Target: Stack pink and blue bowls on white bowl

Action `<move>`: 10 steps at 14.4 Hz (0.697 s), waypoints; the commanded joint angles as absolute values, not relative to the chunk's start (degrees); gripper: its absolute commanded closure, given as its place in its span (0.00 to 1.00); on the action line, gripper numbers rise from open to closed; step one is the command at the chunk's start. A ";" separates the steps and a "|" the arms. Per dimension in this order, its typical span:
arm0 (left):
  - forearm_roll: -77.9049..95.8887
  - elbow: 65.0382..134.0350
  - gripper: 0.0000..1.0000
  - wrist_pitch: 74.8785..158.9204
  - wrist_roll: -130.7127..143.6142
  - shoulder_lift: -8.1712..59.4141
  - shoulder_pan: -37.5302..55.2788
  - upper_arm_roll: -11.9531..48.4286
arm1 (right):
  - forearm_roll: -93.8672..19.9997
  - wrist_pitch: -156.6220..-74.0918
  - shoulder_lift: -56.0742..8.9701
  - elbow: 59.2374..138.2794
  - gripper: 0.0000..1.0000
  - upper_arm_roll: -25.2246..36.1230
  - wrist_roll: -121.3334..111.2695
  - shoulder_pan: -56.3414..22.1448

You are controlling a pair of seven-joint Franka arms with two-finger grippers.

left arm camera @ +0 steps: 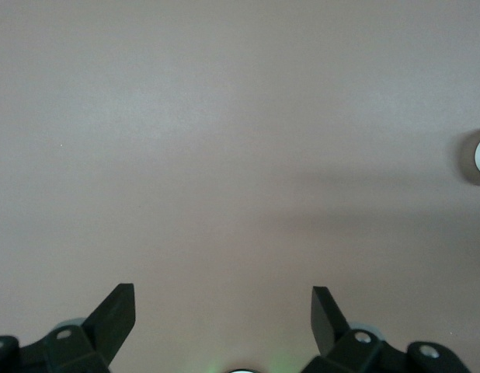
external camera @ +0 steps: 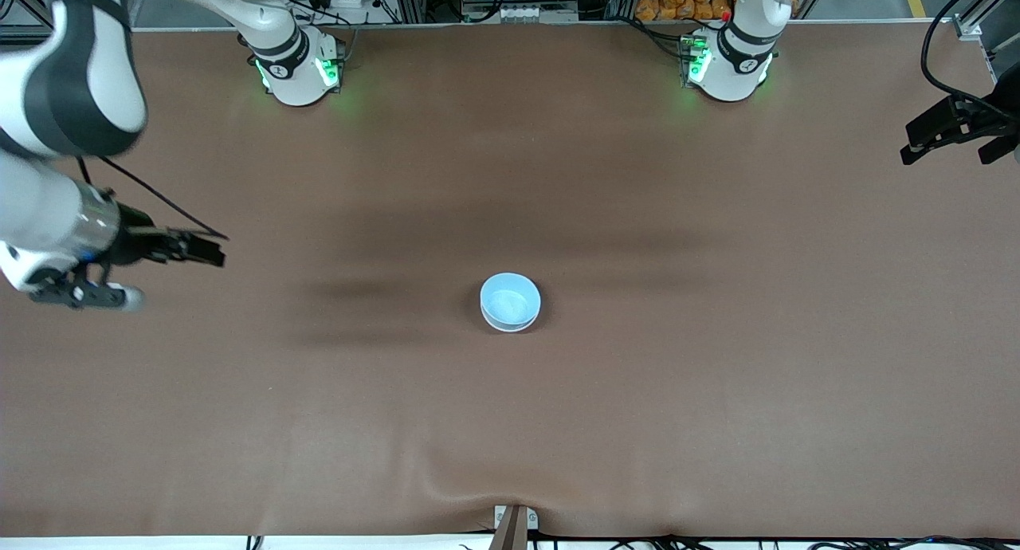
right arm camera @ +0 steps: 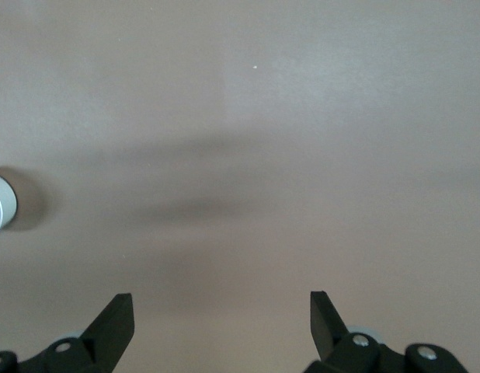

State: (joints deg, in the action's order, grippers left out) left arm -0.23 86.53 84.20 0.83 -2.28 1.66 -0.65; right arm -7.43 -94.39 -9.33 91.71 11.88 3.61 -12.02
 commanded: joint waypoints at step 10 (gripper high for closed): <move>0.35 86.75 0.00 83.76 0.09 -2.73 1.23 -0.70 | -1.41 -87.72 0.53 94.14 0.00 2.46 -1.58 2.02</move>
State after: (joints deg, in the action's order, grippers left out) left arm -0.23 86.55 84.20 0.82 -2.28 1.44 -0.77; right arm -3.76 -88.46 -1.35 93.77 4.55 -1.47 0.61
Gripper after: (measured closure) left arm 0.000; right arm 0.000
